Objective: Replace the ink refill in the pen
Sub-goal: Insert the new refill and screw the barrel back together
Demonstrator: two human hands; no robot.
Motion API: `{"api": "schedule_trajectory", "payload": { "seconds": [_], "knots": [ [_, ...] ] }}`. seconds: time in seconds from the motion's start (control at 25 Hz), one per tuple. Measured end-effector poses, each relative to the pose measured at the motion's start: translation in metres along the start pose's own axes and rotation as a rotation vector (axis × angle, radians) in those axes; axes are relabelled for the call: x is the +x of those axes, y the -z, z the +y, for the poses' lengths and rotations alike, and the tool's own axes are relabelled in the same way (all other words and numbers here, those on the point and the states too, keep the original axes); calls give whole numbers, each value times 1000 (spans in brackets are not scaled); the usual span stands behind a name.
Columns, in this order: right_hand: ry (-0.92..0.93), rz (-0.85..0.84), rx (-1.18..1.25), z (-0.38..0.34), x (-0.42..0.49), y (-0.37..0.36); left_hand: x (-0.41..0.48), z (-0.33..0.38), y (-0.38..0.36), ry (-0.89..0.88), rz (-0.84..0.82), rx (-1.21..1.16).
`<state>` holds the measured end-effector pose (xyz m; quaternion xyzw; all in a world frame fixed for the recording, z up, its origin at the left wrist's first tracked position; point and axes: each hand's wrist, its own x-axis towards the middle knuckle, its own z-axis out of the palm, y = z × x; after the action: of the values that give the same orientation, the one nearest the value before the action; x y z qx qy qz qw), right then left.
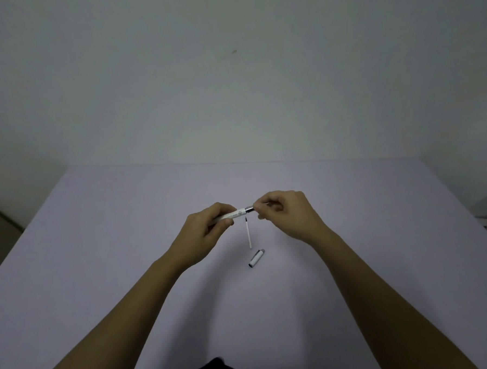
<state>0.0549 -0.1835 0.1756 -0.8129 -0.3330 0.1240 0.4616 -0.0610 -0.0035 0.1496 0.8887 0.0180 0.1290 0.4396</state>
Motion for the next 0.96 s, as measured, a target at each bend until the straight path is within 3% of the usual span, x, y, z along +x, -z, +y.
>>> {"api": "schedule_trajectory", "payload": {
  "seconds": [0.12,0.24,0.96],
  "knots": [
    [15,90,-1,1,1,-3,0,0,-2,-14,19,19],
    [77,47,104,-2,-1,0,2,0,-3,-7,41,49],
    [224,59,-203,-5,7,8,8,5,-2,-61,83,56]
  ]
}}
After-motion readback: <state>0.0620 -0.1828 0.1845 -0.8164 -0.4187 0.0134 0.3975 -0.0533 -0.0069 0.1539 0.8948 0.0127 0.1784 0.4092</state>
